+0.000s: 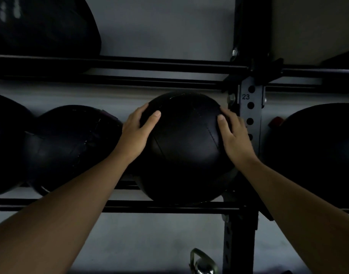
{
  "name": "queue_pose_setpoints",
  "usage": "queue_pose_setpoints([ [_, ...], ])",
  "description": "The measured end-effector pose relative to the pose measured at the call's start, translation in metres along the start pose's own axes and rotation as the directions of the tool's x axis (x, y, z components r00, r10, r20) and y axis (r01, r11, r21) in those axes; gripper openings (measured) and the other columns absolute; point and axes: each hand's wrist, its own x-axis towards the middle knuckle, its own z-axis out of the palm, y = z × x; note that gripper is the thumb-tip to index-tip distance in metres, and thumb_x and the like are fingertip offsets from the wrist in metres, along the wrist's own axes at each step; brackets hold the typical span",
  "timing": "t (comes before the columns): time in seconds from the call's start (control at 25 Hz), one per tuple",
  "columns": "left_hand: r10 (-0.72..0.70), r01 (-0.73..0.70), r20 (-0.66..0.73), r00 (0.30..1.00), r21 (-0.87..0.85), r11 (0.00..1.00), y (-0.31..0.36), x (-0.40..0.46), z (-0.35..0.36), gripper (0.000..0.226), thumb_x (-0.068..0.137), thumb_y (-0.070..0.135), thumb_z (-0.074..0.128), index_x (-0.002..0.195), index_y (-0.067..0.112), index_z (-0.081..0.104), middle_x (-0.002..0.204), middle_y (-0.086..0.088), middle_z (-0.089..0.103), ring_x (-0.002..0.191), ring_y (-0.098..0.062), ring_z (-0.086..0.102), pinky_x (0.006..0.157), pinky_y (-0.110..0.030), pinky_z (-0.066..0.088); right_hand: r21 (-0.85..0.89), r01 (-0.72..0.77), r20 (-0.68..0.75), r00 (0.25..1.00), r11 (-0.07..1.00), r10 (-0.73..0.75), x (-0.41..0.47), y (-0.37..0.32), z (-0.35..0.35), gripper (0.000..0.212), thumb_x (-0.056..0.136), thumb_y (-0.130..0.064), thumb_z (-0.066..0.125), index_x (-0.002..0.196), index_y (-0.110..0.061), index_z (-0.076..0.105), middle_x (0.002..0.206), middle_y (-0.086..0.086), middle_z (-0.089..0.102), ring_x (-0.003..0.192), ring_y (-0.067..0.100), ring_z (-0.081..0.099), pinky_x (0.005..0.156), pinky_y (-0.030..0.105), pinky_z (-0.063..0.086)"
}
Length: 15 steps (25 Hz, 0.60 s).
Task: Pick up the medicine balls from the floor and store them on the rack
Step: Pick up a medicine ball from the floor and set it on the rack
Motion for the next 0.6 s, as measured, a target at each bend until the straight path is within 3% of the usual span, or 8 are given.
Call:
queue_pose_setpoints([
  [0.16,-0.108,0.085,0.098,0.989,0.217,0.972,0.023,-0.009,-0.008,0.101,0.083,0.093,0.030,0.170,0.042,0.024,0.179,-0.002,0.026,0.166,-0.035,0.019,0.133,-0.062,0.020,-0.242,-0.031,0.135,0.989,0.970,0.065,0.001,-0.016,-0.006,0.059,0.109,-0.056,0.023,0.166,-0.037,0.022,0.174,0.005,0.025,0.161,0.033,0.021,0.126,0.055,0.019],
  [0.28,-0.193,0.139,0.143,0.971,0.324,0.936,0.047,-0.014,-0.013,0.081,0.106,0.070,0.034,0.173,0.029,0.017,0.179,-0.009,0.022,0.164,-0.038,0.025,0.132,-0.055,0.024,-0.349,-0.057,0.218,0.966,0.935,0.140,0.009,-0.028,-0.017,0.061,0.111,-0.051,0.024,0.168,-0.030,0.017,0.172,0.016,0.026,0.157,0.042,0.028,0.126,0.055,0.025],
  [0.4,-0.208,0.131,0.186,0.960,0.357,0.925,0.059,-0.015,-0.015,0.076,0.109,0.062,0.039,0.173,0.030,0.014,0.179,-0.008,0.018,0.164,-0.037,0.026,0.131,-0.055,0.028,-0.407,-0.045,0.258,0.952,0.912,0.163,0.012,-0.042,-0.028,0.061,0.112,-0.046,0.031,0.168,-0.026,0.021,0.168,0.022,0.033,0.152,0.043,0.036,0.124,0.047,0.031],
  [0.52,-0.166,0.094,0.199,0.966,0.329,0.939,0.060,-0.027,-0.015,0.082,0.105,0.061,0.053,0.172,0.029,0.018,0.179,-0.006,0.017,0.165,-0.034,0.022,0.132,-0.056,0.027,-0.402,-0.065,0.221,0.961,0.913,0.166,-0.001,-0.052,-0.031,0.059,0.111,-0.041,0.040,0.166,-0.024,0.029,0.163,0.019,0.043,0.145,0.039,0.047,0.110,0.036,0.041],
  [0.6,-0.023,-0.044,0.195,0.980,0.330,0.943,0.066,-0.039,-0.011,0.077,0.102,0.051,0.065,0.168,0.028,0.033,0.178,-0.005,0.023,0.166,-0.029,0.021,0.134,-0.053,0.022,-0.368,-0.053,0.205,0.969,0.928,0.136,-0.017,-0.060,-0.035,0.056,0.108,-0.034,0.050,0.161,-0.022,0.038,0.152,0.010,0.055,0.135,0.029,0.056,0.093,0.025,0.043],
])
